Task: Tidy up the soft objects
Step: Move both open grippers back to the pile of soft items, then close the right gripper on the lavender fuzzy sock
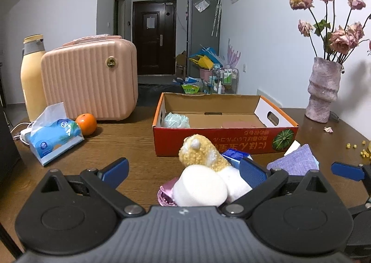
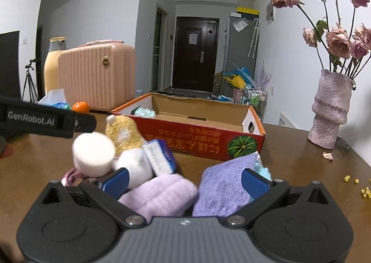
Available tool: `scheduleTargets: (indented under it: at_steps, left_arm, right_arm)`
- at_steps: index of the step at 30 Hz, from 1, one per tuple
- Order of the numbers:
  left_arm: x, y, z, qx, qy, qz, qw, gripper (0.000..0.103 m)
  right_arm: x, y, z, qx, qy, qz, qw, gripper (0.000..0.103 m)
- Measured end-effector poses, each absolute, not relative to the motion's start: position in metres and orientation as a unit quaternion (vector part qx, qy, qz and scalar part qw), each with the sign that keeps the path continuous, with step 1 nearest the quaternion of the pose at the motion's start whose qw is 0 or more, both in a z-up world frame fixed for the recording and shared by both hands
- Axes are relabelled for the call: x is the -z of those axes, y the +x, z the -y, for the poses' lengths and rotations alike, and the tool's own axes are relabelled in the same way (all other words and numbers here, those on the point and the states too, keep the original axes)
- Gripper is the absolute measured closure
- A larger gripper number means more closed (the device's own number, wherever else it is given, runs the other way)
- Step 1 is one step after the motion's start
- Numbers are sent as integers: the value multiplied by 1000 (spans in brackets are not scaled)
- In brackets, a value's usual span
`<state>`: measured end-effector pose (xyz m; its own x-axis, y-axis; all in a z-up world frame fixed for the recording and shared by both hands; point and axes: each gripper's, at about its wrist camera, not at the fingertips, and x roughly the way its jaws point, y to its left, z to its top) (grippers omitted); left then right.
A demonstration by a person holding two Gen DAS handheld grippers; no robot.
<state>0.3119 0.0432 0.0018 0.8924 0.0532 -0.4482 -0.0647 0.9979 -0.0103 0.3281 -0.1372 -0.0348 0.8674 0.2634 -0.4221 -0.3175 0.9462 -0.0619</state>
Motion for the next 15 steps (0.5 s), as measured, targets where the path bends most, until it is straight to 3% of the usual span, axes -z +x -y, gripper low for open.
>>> scheduleTargets:
  at_steps: [15]
  left_arm:
    - [4, 281, -72, -41, -27, -224, 973, 0]
  right_arm:
    - [59, 328, 111, -152, -89, -245, 953, 0]
